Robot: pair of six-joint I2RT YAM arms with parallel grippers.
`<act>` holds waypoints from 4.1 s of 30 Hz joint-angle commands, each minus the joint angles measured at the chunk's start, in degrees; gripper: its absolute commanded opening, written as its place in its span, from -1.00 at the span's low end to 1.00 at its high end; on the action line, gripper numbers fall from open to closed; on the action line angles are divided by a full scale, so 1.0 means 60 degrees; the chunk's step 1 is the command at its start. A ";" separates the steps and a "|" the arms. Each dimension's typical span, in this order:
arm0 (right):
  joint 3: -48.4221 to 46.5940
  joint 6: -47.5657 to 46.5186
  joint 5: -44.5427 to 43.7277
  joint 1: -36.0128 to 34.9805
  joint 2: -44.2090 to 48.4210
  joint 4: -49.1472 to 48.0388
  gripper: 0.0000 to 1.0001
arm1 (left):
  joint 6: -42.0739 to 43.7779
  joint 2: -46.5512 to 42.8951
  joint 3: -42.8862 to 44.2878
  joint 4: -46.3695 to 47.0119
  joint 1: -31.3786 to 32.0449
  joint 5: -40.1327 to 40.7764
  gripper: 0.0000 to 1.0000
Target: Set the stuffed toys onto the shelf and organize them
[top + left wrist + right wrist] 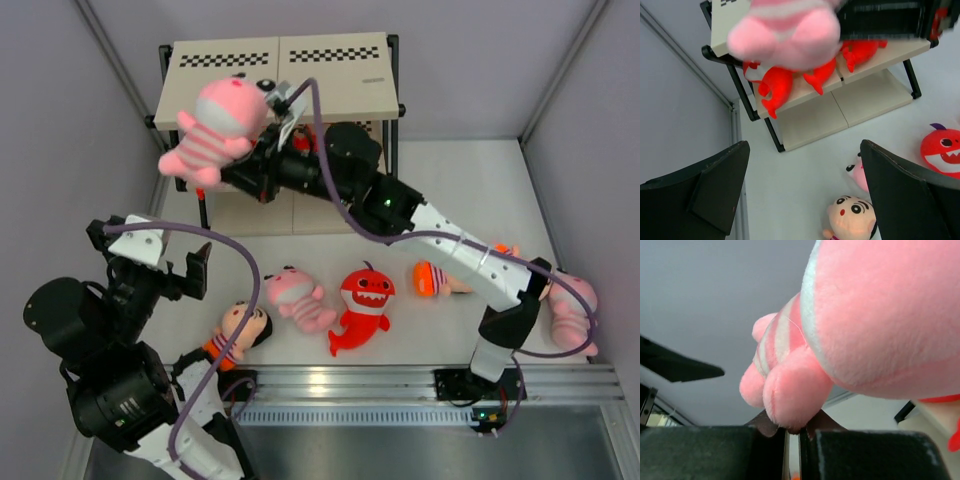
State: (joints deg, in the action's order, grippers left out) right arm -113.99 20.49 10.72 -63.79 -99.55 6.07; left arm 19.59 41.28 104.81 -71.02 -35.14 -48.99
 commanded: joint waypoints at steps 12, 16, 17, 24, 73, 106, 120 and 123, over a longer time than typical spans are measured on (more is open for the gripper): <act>-0.3809 0.1313 0.4085 0.4928 -0.1177 0.3500 -1.00 | -0.0073 0.0020 -0.0754 0.0133 -0.0018 0.0534 0.96; -0.3721 0.1404 0.4409 0.5928 -0.1440 0.4028 -1.00 | 0.0030 -0.0039 -0.1077 0.0119 -0.0004 0.0519 0.96; -0.3721 0.1448 0.4496 0.6060 -0.1484 0.4072 -1.00 | 0.0059 -0.0053 -0.1136 0.0119 -0.0018 0.0519 0.96; -0.3575 0.1990 0.5274 0.7189 -0.1763 0.4057 -0.55 | 0.0074 -0.0156 -0.1575 0.0133 -0.0004 0.0475 0.96; -0.1817 -0.5510 -0.4278 0.3863 0.0008 0.2080 -1.00 | 0.0748 -0.0434 -0.3319 0.0119 -0.0004 0.1427 0.95; -0.3370 -0.6579 -0.3237 0.3513 -0.1221 0.1012 0.49 | 0.0821 -0.0478 -0.3436 0.0133 -0.0004 0.1339 0.95; -0.1921 -0.6859 -0.1593 0.4037 -0.0329 0.1127 -0.99 | 0.0792 -0.0507 -0.3451 0.0119 -0.0018 0.1339 0.95; -0.1875 -0.6449 0.1174 0.4783 0.0140 0.1784 -1.00 | 0.0836 -0.0508 -0.3465 0.0119 -0.0004 0.1398 0.95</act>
State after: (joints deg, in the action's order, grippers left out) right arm -125.12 -20.56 -0.19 -39.24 -104.31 13.85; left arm 23.97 38.72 84.20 -71.20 -35.14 -40.60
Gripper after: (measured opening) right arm 0.047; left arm 0.976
